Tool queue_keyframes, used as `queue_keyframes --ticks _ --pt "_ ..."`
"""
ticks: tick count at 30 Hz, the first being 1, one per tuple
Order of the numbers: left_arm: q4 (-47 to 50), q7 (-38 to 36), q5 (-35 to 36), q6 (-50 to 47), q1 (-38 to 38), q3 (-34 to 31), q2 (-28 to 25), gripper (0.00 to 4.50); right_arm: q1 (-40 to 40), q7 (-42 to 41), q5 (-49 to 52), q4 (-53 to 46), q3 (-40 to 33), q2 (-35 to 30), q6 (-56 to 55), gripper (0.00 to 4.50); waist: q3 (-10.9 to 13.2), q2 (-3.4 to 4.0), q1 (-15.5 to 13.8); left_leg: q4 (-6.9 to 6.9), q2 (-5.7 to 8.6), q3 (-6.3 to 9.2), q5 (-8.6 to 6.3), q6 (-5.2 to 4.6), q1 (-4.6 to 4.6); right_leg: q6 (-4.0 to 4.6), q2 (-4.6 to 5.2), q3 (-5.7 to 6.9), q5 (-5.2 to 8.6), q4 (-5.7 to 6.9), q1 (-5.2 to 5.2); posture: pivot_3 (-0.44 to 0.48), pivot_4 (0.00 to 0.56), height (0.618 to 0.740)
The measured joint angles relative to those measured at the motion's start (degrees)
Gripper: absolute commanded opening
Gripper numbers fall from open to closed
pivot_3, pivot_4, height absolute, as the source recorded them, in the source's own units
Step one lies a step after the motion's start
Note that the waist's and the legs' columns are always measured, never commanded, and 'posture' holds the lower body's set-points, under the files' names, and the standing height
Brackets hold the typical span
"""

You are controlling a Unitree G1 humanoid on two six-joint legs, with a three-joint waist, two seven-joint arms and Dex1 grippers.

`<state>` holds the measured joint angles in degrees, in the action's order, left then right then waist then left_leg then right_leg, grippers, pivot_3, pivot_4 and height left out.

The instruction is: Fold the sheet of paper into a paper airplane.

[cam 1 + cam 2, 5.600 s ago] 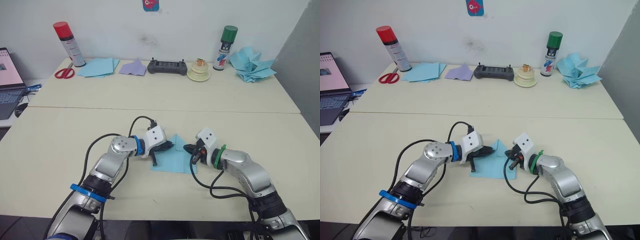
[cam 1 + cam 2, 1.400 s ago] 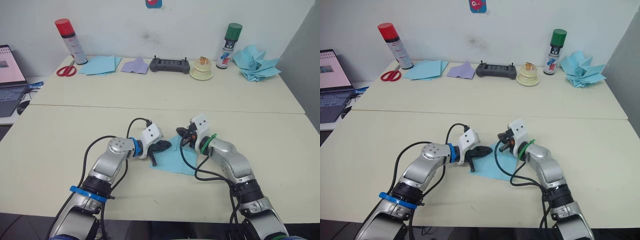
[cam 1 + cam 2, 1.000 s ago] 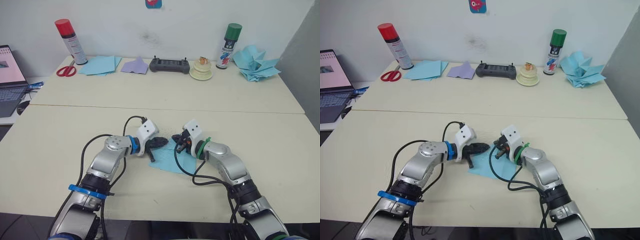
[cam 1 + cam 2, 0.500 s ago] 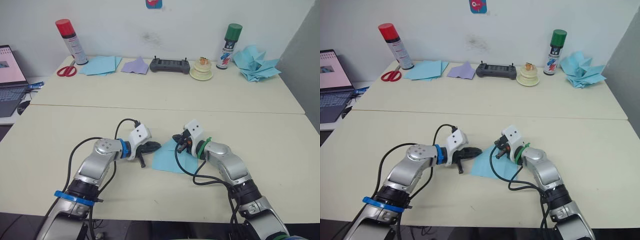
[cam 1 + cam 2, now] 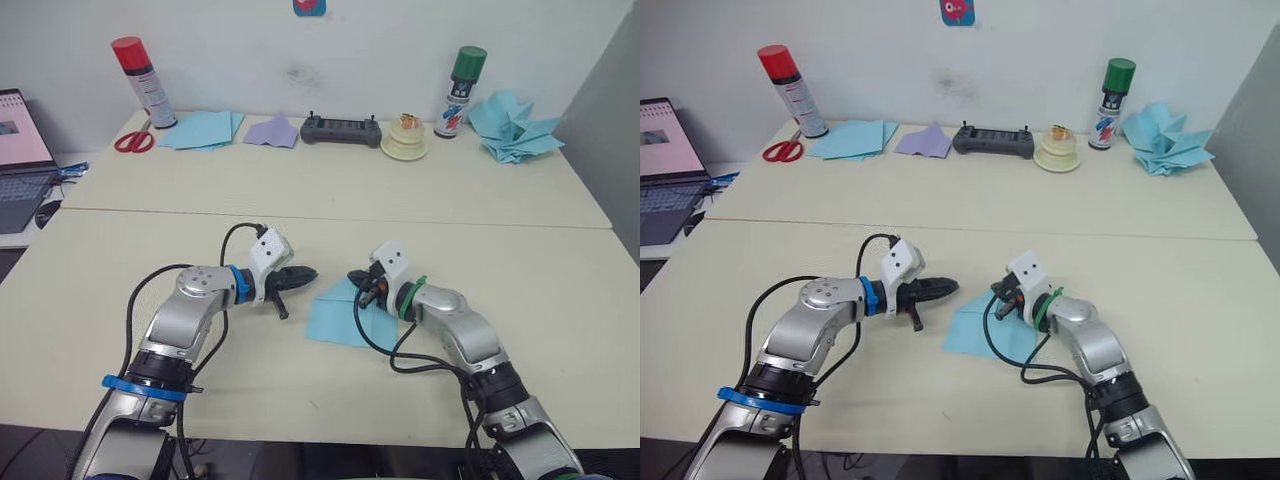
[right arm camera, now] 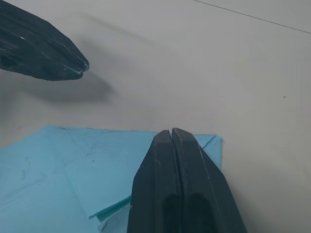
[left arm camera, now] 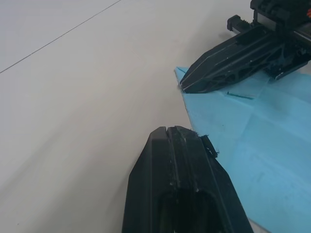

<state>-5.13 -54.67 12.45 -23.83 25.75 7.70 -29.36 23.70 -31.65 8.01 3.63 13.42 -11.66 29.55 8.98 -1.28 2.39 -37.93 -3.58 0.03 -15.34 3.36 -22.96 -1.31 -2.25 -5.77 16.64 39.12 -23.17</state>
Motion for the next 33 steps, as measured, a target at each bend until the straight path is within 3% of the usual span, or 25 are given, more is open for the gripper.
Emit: queue_keyframes --ticks 5,12,31,33 --pt "-0.7 -0.6 -0.5 0.8 1.5 2.6 2.6 0.03 -0.8 -0.5 0.3 -1.4 -0.9 -0.8 1.1 0.00 0.0 0.00 -0.6 -0.03 0.04 -0.03 0.00 0.00 -0.02 0.00 0.02 -0.02 0.00 -0.02 0.01 0.000 0.150 0.740" --pt "-6.5 -1.2 -6.6 6.9 3.7 9.2 4.4 0.03 -3.1 -3.0 1.2 -6.4 -0.3 -3.6 4.0 0.00 0.0 0.00 -0.6 -0.01 0.03 -0.02 0.00 0.00 -0.01 0.00 0.00 -0.03 0.00 -0.02 0.00 0.000 0.150 0.740" --pt "-11.2 -2.3 -8.7 11.5 5.9 10.1 6.8 0.03 -7.0 -7.7 6.1 -15.9 -0.1 -8.6 12.4 0.00 0.0 0.00 -0.8 -0.06 0.06 0.01 0.00 0.00 0.00 -0.01 0.01 -0.01 0.00 -0.03 0.08 0.000 0.150 0.740" --pt "-11.3 -2.3 -8.7 11.6 6.0 10.3 7.1 0.00 -7.2 -7.0 8.1 -18.1 -3.0 -8.8 15.1 0.40 0.0 0.00 -0.8 -0.06 0.06 0.01 0.00 0.00 -0.01 -0.01 0.01 0.00 0.00 -0.03 0.08 0.000 0.150 0.740"
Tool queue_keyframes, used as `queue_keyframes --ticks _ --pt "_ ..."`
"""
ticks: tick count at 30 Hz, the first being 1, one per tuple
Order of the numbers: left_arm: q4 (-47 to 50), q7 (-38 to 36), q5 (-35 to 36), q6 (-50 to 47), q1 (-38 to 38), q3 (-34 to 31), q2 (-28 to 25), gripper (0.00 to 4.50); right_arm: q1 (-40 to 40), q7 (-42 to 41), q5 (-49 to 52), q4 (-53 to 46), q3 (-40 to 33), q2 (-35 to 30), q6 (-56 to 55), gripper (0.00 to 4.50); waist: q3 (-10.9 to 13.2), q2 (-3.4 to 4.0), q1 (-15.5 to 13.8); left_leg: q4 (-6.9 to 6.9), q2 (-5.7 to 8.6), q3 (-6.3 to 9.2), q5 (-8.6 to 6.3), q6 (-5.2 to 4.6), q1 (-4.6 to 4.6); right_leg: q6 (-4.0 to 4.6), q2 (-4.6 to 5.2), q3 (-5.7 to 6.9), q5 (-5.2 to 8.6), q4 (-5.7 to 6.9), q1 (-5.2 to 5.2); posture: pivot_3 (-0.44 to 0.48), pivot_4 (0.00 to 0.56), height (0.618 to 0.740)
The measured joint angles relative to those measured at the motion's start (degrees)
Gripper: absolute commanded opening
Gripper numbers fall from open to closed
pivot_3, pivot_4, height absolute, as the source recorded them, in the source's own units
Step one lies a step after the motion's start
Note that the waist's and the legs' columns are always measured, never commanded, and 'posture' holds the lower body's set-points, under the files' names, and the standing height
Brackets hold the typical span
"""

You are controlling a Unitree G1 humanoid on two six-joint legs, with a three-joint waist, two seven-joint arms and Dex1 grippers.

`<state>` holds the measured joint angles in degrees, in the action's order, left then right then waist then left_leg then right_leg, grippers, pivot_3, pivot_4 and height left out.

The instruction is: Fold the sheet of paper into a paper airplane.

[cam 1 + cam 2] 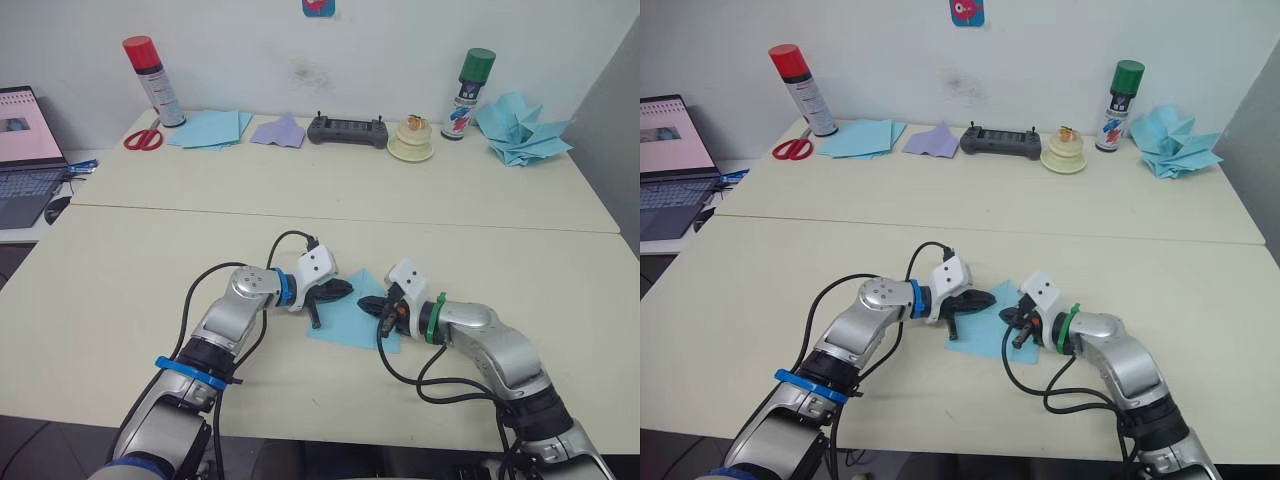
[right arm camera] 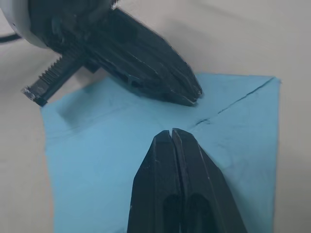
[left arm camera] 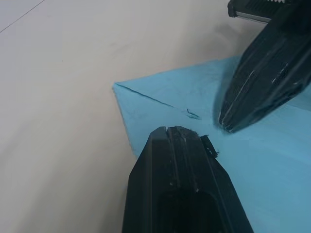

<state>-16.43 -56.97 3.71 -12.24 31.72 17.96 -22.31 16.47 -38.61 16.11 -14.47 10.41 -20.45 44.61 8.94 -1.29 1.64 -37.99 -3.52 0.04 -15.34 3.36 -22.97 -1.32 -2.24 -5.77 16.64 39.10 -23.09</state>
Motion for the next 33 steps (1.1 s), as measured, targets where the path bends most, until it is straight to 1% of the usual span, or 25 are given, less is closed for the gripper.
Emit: queue_keyframes --ticks 1,5,7,12,15,16,18,23,26,29,33 --pt "0.0 0.0 0.0 0.0 0.0 0.0 0.0 0.00 0.0 0.1 1.3 -1.4 -1.5 -0.4 1.6 0.62 0.0 0.01 0.0 0.01 0.00 0.00 0.00 0.00 0.00 0.00 0.00 0.00 0.00 0.00 0.00 0.000 0.150 0.740" --pt "-0.3 -0.2 0.0 0.3 0.2 0.1 0.0 0.00 0.0 0.1 8.9 -8.0 -9.2 -3.7 11.8 2.11 0.0 0.01 0.0 0.01 0.00 0.02 0.00 0.00 -0.01 0.00 0.00 0.00 0.00 -0.01 0.00 0.000 0.150 0.740" --pt "-0.4 -0.2 0.0 0.4 0.2 0.2 0.1 0.00 0.0 1.3 12.7 -9.8 -13.3 -3.6 18.0 2.74 0.0 0.01 0.0 0.02 -0.01 0.03 0.00 0.00 0.00 0.00 0.00 0.02 0.00 0.00 0.00 0.000 0.150 0.740" --pt "-0.3 -0.1 -0.1 0.4 0.0 0.2 0.3 0.00 -0.8 5.7 20.4 -9.3 -23.7 0.4 34.4 2.74 0.0 0.01 0.0 0.02 0.00 0.01 0.00 0.00 -0.01 0.00 0.00 -0.01 0.00 -0.01 0.01 0.000 0.150 0.740" --pt "0.1 0.1 -0.1 0.3 -0.4 0.2 0.3 0.00 0.1 9.7 21.3 -5.6 -30.5 6.4 42.1 2.74 0.0 0.02 0.1 0.02 -0.01 0.01 0.00 0.00 0.00 0.00 0.00 -0.01 0.00 0.01 -0.01 0.000 0.150 0.740" --pt "0.3 0.1 -0.1 0.3 -0.7 0.2 0.3 0.00 0.9 11.8 21.9 -3.6 -33.9 9.3 44.6 2.74 0.0 0.04 0.1 0.04 -0.01 0.01 0.00 0.00 0.01 0.00 0.00 0.00 0.00 0.02 -0.01 0.000 0.150 0.740" --pt "0.6 0.1 -0.1 0.3 -1.0 0.2 0.3 0.00 2.1 14.8 24.6 -1.1 -38.1 11.6 46.7 2.74 0.0 0.07 0.2 0.04 -0.02 0.00 0.00 0.00 0.02 0.00 0.00 -0.02 0.00 0.01 -0.01 0.000 0.150 0.740" --pt "1.6 0.1 -0.1 0.2 -1.8 0.2 0.1 0.00 1.6 21.5 33.5 2.0 -40.8 11.8 47.0 2.74 -0.1 0.09 0.2 0.06 -0.02 0.00 0.00 -0.01 0.01 0.00 0.00 -0.01 0.00 0.00 0.00 0.000 0.150 0.740" --pt "2.4 0.1 -0.2 0.1 -2.3 0.1 -0.2 0.00 1.5 27.5 39.5 4.2 -43.3 14.4 47.0 2.74 -0.1 0.10 0.4 0.09 -0.04 0.01 -0.01 -0.01 0.02 0.00 -0.03 -0.01 0.00 0.00 0.00 0.000 0.150 0.740" --pt "2.9 0.2 -0.4 0.0 -2.6 0.2 -0.2 0.00 1.6 31.8 43.5 5.5 -43.5 16.7 47.0 2.74 -0.1 0.11 0.6 0.10 -0.05 0.01 -0.01 -0.01 0.03 -0.01 -0.04 -0.01 0.01 0.00 0.00 0.000 0.150 0.740" --pt "3.1 0.2 -0.7 0.1 -2.7 0.2 -0.2 0.00 2.6 36.4 45.9 6.4 -44.2 19.4 47.4 2.74 -0.1 0.12 1.0 0.10 -0.05 0.01 -0.01 -0.01 0.02 -0.01 -0.03 -0.01 0.01 0.00 -0.01 0.000 0.150 0.740"
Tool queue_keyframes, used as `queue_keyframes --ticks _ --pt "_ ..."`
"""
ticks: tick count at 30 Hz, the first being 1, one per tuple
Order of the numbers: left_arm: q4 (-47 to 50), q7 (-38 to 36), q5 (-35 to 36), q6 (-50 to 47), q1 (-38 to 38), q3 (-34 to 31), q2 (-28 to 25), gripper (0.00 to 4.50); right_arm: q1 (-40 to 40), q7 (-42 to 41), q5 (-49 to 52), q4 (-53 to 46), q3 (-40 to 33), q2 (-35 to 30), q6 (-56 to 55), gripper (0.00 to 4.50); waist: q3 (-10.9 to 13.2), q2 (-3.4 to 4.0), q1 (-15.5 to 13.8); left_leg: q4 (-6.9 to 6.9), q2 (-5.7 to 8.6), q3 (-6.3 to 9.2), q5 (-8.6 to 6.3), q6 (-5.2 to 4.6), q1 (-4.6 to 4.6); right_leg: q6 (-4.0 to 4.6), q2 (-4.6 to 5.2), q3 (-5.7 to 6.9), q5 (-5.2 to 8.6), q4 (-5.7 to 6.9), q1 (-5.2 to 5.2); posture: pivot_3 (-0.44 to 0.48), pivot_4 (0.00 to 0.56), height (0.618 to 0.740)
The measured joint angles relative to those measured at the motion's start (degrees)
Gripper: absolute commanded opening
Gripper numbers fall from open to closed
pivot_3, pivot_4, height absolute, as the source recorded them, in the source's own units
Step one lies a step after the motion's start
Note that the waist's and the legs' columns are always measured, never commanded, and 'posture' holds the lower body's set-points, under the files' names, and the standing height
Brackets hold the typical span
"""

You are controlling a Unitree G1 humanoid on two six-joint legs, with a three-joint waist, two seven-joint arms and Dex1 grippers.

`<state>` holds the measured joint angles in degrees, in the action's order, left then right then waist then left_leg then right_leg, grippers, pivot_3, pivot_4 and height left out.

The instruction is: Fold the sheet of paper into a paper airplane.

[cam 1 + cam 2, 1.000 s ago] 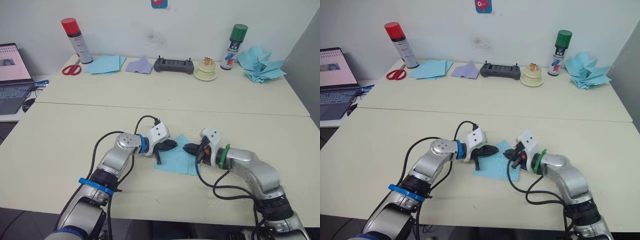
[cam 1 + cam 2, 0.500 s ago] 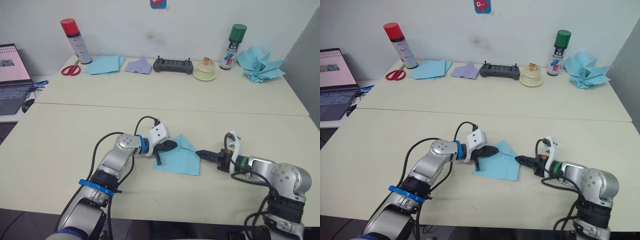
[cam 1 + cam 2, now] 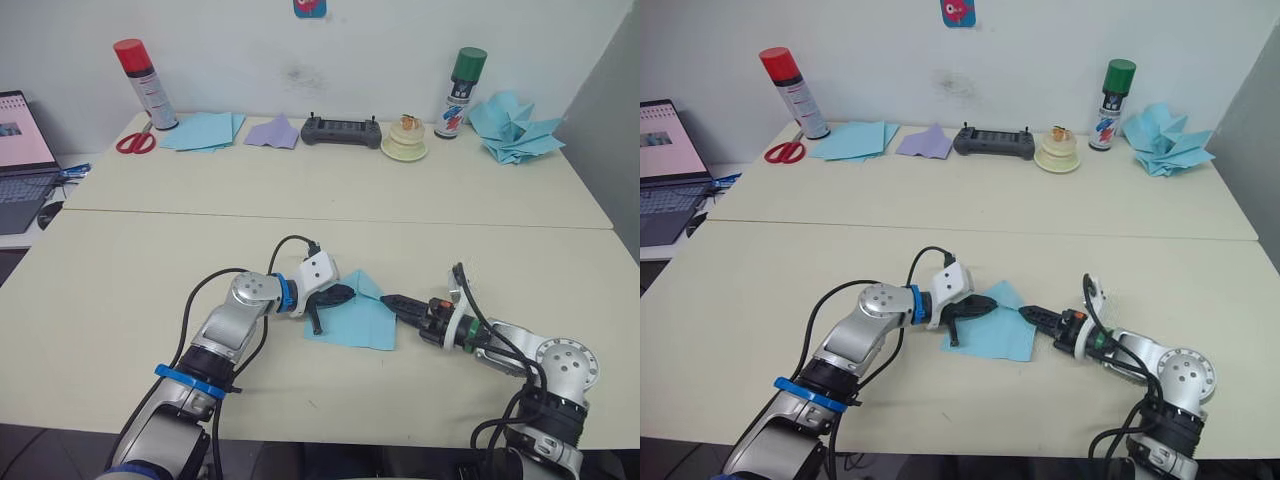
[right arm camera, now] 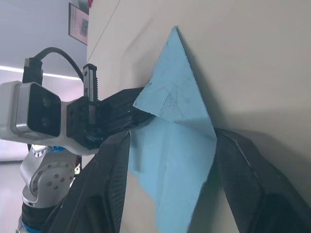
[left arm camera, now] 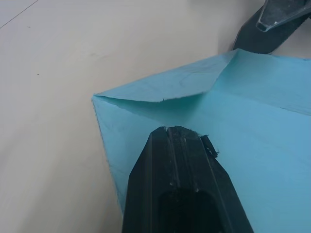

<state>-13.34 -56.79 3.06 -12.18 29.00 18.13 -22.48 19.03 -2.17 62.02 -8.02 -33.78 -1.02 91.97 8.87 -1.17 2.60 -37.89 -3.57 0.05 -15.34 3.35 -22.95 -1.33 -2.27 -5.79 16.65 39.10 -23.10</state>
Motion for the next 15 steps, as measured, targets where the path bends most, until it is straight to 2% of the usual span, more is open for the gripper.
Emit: queue_keyframes --ticks 9,12,15 --pt "0.0 -0.1 -0.2 0.3 0.2 0.0 -0.2 0.00 3.1 5.9 1.7 2.6 -4.5 2.1 0.1 2.74 0.0 0.01 0.0 0.02 0.00 -0.01 0.00 0.00 -0.01 -0.02 0.00 0.00 0.01 -0.02 -0.01 0.000 0.150 0.740" --pt "-0.1 -0.1 -0.2 0.4 0.2 0.0 -0.2 0.00 2.8 6.4 2.1 2.5 -3.9 2.2 0.1 2.14 0.0 0.02 0.0 0.02 0.00 -0.01 0.00 0.00 -0.01 -0.11 0.00 -0.01 0.06 -0.02 -0.01 0.000 0.150 0.740" --pt "0.0 -0.1 -0.3 0.3 0.2 0.0 -0.2 0.00 2.7 7.6 2.1 2.5 -3.6 2.7 0.0 1.12 0.0 0.02 0.0 0.02 0.00 -0.01 0.00 0.00 -0.01 -0.17 0.00 0.00 0.10 -0.02 -0.01 0.000 0.150 0.740"
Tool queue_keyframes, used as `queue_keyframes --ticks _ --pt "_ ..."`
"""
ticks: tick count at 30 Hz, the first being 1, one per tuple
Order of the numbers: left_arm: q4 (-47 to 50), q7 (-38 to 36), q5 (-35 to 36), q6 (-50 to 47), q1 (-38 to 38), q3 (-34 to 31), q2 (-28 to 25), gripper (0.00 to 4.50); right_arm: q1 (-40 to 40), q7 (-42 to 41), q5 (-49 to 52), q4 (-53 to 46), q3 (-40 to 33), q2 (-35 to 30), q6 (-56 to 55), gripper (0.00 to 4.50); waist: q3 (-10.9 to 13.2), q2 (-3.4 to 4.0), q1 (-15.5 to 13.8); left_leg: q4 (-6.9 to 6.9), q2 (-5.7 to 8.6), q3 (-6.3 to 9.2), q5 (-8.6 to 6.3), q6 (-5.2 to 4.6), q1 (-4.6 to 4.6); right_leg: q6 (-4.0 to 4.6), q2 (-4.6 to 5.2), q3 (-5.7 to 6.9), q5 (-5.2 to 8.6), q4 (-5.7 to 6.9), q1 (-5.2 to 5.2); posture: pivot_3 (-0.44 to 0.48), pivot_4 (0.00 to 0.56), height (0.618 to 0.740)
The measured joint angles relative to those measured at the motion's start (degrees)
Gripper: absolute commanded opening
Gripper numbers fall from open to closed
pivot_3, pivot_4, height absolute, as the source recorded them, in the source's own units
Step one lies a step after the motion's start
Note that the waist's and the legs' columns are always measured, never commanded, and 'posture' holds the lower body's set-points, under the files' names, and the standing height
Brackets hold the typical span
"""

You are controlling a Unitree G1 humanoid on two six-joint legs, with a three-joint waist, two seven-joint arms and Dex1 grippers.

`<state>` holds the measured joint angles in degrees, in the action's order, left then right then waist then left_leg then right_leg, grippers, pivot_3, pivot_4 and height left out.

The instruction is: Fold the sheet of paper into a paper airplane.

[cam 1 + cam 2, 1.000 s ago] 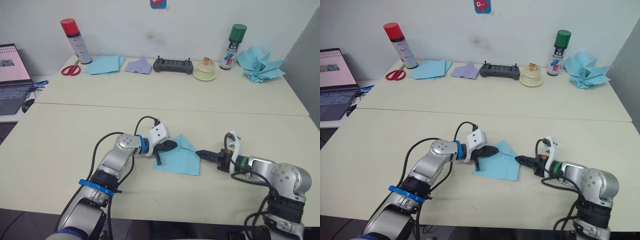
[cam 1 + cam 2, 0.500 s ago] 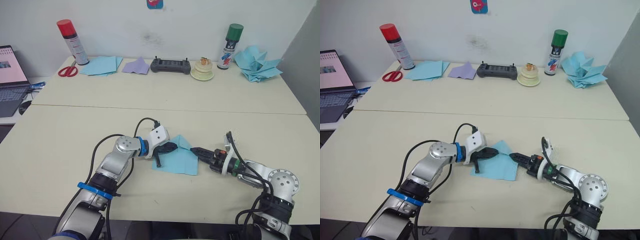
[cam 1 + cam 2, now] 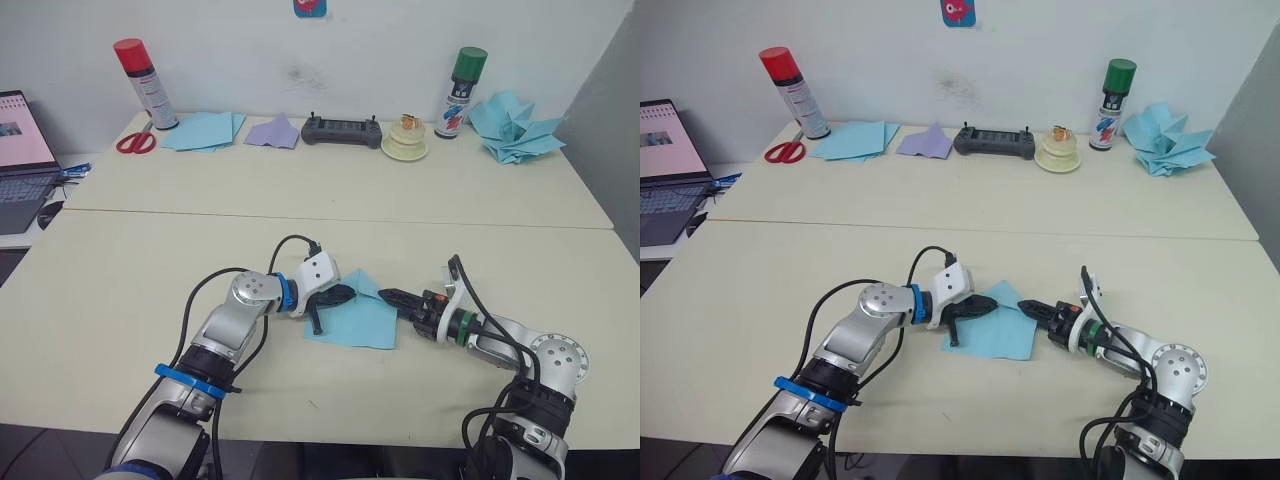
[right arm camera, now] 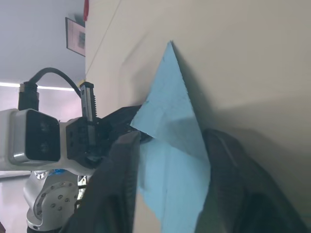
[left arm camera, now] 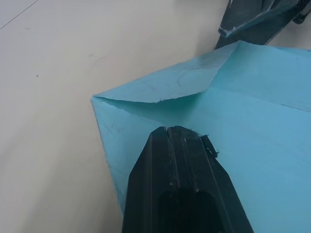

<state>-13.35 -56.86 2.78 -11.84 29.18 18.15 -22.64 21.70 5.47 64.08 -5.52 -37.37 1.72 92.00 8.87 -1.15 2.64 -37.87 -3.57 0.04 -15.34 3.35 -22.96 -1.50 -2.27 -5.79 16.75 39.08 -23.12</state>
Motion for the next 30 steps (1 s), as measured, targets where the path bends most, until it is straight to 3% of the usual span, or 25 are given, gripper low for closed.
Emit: queue_keyframes --ticks 3,19,30 --pt "0.0 0.1 -0.1 -0.2 0.0 0.0 0.0 0.00 0.4 0.1 0.5 -1.0 0.3 0.3 -0.1 0.03 0.0 -0.02 0.1 0.00 0.00 0.00 0.00 0.00 0.01 -0.05 0.00 0.00 0.03 0.00 0.01 0.000 0.150 0.740" --pt "-0.3 -0.2 5.1 -5.8 -1.2 -5.0 -0.7 0.00 0.8 0.7 0.2 -1.0 2.6 -0.5 -1.5 0.03 -0.1 -0.08 0.5 -0.01 -0.01 0.01 0.00 0.00 0.01 -0.09 0.00 0.00 0.05 -0.03 0.02 0.000 0.150 0.740" --pt "-0.2 -1.9 3.6 -4.5 0.1 -1.4 1.0 0.00 1.2 0.4 0.5 -0.9 3.2 -0.9 -1.7 0.03 -0.1 -0.04 0.6 0.02 -0.01 -0.01 0.00 0.00 0.00 -0.09 0.00 -0.02 0.05 -0.04 -0.02 0.000 0.150 0.740"
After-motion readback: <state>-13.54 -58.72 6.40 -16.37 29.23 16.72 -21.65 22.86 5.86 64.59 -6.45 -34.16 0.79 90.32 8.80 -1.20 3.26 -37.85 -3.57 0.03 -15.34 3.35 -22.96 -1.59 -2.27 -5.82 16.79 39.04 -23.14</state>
